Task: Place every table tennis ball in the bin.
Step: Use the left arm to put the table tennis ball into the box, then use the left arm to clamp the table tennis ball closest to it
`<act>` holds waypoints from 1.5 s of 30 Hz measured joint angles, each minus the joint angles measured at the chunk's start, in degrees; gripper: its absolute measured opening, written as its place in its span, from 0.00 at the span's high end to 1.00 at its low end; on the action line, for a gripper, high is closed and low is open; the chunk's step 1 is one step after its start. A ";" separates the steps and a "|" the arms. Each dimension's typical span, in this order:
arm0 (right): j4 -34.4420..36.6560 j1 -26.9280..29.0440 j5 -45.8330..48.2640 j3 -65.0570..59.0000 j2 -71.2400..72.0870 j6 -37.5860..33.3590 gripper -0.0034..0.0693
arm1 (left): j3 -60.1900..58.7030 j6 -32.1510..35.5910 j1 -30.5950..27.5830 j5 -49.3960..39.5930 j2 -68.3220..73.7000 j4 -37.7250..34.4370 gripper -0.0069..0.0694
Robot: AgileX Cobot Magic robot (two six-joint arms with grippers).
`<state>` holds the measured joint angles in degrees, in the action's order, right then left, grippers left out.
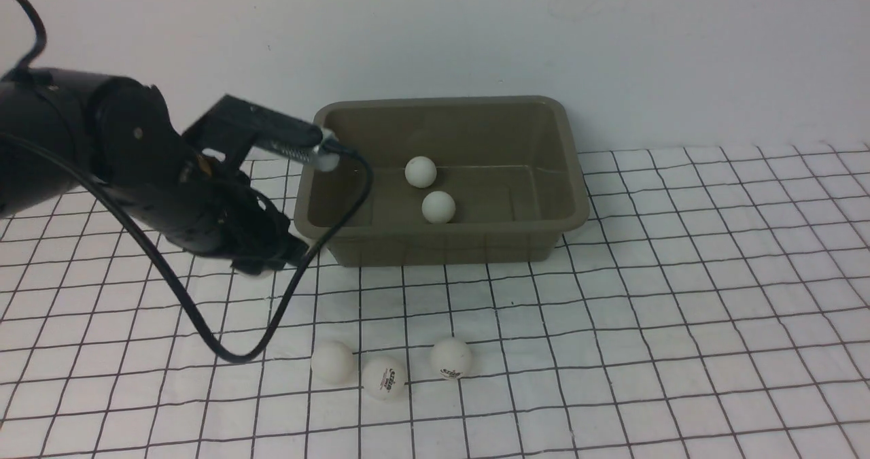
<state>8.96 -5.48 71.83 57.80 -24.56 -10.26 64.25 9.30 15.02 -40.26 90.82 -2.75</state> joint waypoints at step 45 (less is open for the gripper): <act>5.63 0.00 1.73 0.00 0.00 -0.27 0.96 | 47.62 5.57 1.06 -30.21 21.84 -4.12 0.36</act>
<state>14.59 -5.48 73.56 57.80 -24.56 -10.53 111.87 14.86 16.08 -70.47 112.66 -6.87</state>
